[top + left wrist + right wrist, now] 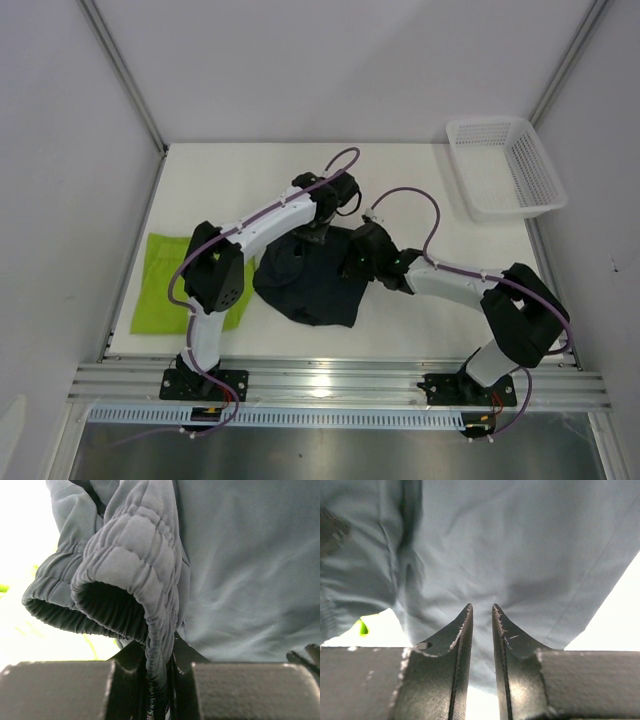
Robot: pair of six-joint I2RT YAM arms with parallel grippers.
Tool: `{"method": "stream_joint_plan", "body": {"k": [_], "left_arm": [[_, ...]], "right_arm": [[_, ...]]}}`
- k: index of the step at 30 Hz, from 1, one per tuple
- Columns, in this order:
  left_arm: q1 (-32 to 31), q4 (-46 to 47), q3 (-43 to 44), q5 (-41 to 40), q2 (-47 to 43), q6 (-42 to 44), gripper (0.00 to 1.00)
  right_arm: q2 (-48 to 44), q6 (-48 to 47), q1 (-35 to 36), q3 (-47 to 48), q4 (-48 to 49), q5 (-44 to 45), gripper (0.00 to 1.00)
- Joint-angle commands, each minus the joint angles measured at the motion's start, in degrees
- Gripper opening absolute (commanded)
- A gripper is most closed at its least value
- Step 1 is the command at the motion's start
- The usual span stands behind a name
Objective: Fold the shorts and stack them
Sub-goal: Fold the shorts
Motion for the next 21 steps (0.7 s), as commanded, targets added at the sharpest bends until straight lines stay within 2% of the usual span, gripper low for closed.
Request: {"method": "stream_joint_plan", "body": {"k": [1, 8, 16, 21], "left_arm": [[-1.44, 2.47, -0.34, 1.53, -1.42, 1.66, 0.01], [-4.07, 3.97, 0.18, 0.48, 0.07, 3.16, 0.01], [-5.13, 3.79, -1.13, -3.04, -0.01, 2.81, 0.01], [-5.31, 3.53, -2.01, -4.00, -0.45, 2.98, 0.01]], "right_arm": [[-1.58, 0.07, -3.25, -1.06, 0.77, -0.74, 0.25], [3.59, -1.33, -11.51, -1.24, 2.79, -7.42, 0.25], [12.39, -3.18, -14.60, 5.17, 4.81, -13.58, 0.19], [15.47, -1.16, -16.27, 5.80, 14.73, -21.57, 0.09]]}}
